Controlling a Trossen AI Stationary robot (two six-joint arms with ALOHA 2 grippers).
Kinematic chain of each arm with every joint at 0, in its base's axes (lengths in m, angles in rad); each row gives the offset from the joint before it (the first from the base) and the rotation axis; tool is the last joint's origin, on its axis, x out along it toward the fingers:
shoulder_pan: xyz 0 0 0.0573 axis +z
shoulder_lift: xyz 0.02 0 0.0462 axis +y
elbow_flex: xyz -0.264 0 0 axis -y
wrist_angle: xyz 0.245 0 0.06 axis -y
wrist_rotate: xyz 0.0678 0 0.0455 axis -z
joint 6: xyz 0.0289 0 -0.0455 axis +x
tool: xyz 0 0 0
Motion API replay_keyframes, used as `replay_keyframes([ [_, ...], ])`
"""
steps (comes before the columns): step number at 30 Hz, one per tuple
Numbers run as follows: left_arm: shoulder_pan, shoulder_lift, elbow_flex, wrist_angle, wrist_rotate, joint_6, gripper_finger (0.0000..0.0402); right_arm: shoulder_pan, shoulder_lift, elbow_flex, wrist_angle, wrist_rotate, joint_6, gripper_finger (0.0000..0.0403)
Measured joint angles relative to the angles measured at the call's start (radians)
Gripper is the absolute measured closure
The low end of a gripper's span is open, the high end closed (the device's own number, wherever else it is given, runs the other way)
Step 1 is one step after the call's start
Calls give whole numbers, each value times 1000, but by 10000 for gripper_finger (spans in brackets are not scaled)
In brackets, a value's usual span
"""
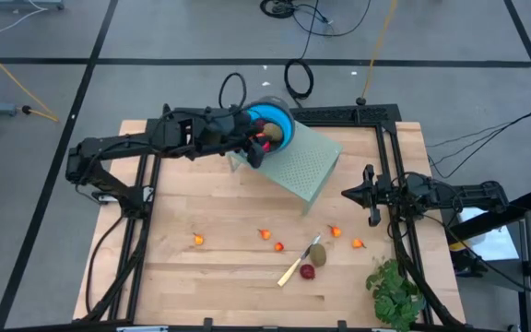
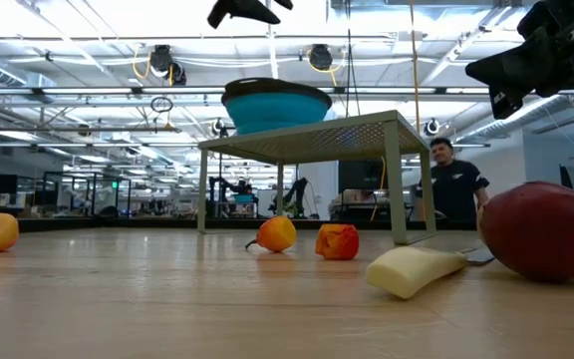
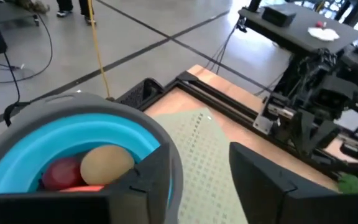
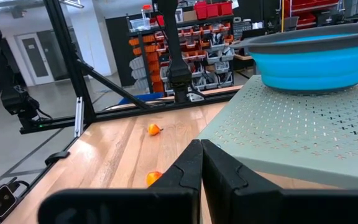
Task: Pick & Place Fruit
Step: Put the kiwi into the blue strainer bowl on the shelf
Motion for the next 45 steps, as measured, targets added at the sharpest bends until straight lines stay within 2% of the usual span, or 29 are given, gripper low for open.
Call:
replay_keyframes([
  [13, -26, 0, 0, -19, 7, 46, 329, 0, 0, 0, 0, 0, 0, 403],
  [23, -26, 0, 0, -25, 174, 128, 395, 0, 1, 0, 8, -3, 0, 403],
  [30, -26, 1, -42, -23, 201, 136, 386, 2, 4, 0, 25, -53, 1, 403],
  [37, -25, 0, -119, 69, 234, 135, 399, 2, 48, 0, 26, -80, 51, 403],
  [45, -25, -117, -311, 258, 248, 124, 391, 47, 132, 0, 145, -81, 47, 403],
])
